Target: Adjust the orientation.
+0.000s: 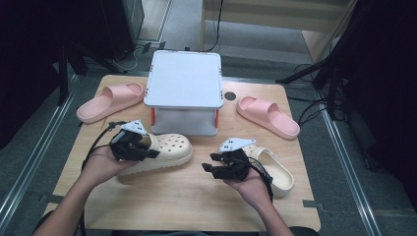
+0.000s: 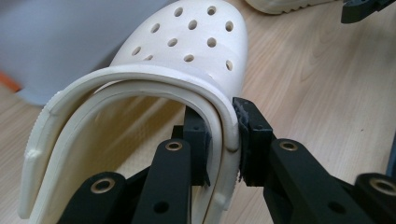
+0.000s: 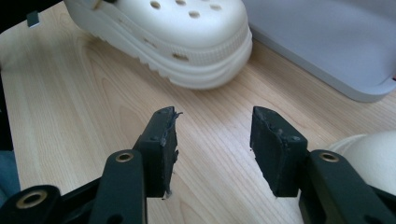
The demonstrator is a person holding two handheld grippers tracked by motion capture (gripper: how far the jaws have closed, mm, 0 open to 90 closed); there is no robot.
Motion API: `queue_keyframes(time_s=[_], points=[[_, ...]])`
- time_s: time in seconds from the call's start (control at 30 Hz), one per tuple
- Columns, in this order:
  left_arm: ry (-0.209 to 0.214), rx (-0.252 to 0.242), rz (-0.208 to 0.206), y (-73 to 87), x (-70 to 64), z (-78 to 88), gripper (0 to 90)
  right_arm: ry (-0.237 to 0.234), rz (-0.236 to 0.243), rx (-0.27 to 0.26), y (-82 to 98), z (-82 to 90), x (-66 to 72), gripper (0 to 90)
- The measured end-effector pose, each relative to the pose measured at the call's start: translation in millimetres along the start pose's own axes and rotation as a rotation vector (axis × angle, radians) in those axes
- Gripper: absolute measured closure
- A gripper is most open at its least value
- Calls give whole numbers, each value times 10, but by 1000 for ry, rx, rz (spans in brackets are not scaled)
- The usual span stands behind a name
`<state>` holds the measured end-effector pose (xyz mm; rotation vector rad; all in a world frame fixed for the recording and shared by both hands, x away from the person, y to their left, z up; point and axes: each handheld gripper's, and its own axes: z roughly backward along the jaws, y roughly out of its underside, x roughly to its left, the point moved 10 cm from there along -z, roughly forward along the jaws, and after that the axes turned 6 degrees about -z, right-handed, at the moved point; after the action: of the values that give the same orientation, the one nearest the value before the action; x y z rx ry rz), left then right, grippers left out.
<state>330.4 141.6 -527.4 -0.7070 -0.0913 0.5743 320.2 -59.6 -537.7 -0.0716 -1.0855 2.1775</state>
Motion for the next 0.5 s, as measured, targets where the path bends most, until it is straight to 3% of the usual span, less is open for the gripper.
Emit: queue_keyframes(time_s=[0.13,0.23,0.43,0.5], points=[[23,10,-25,-97,-121,-146,761,12,-10,-4,29,34,-11,518],[42,1,-18,-133,-166,-214,759,15,-17,-9,38,46,-15,518],[42,23,-58,-91,-188,-253,729,16,-27,-12,30,23,-13,518],[50,23,-52,-78,-185,-249,719,14,-27,-12,27,16,-12,518]])
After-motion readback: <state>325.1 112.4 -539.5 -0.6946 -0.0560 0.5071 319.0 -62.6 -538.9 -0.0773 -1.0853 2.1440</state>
